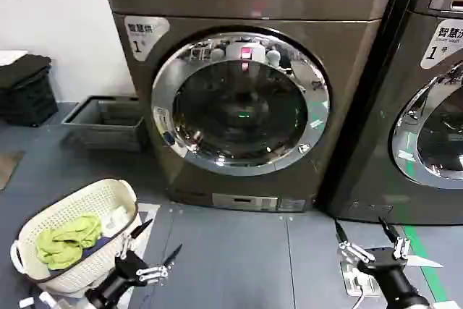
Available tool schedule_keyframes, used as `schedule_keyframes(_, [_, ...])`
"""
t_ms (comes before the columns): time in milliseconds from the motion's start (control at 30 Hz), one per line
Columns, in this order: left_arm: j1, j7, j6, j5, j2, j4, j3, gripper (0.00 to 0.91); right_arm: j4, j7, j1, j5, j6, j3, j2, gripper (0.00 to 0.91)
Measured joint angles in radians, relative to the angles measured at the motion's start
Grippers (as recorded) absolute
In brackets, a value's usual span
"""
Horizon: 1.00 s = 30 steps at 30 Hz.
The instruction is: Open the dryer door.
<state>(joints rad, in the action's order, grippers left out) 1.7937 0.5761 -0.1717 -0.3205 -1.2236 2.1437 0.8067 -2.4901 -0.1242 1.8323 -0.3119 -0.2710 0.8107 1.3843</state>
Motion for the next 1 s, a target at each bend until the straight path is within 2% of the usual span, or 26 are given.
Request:
schedule_keyframes(233, [-0.002,0.0,0.0,0.0,-0.001,0.0,-0.001,0.907,0.007,-0.008,-0.02,-0.044,0.029,-0.005,-0.02,0.907])
schedule_keyframes(433, [-0.002,0.0,0.001,0.003,-0.003,0.001,-0.005,0.907,0.03,-0.054,-0.064,-0.056,0.047,-0.029,-0.081,0.907])
schedule_keyframes(700, [0.005,0.0,0.0,0.01,-0.012,0.015,-0.005,0.907,0.079,-0.097,-0.132,-0.119,0.103,-0.068,-0.218,0.907])
schedule_keyframes(1000, [0.013,0.0,-0.003,0.024,-0.027,0.025,-0.008,0.907,0.142,-0.103,-0.239,-0.18,0.135,-0.132,-0.384,0.907])
